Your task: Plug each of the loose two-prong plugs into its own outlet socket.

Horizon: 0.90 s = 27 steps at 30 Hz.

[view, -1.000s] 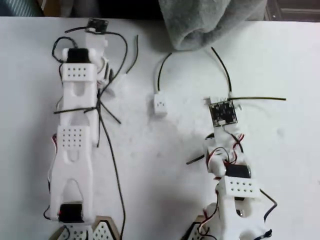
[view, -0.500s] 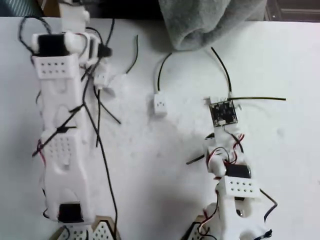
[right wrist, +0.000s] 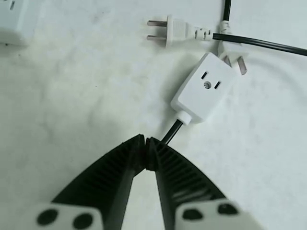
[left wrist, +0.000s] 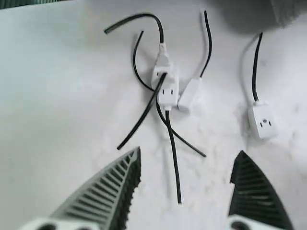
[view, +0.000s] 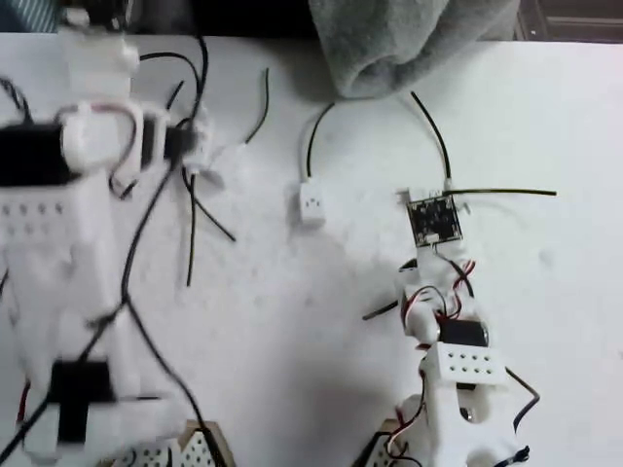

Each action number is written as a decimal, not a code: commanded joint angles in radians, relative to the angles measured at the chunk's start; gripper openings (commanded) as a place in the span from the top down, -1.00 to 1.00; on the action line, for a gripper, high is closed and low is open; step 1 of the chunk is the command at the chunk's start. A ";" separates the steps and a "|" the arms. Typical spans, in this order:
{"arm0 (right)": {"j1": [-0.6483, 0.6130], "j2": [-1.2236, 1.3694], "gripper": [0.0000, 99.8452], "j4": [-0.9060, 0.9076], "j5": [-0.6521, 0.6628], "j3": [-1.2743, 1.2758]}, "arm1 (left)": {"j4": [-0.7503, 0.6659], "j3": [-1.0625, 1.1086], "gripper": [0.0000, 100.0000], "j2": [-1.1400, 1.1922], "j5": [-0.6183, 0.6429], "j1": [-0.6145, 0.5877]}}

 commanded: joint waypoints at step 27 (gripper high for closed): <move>0.084 0.067 0.67 -0.031 -0.190 -0.232 | -1.183 1.668 0.41 -0.570 -0.009 0.145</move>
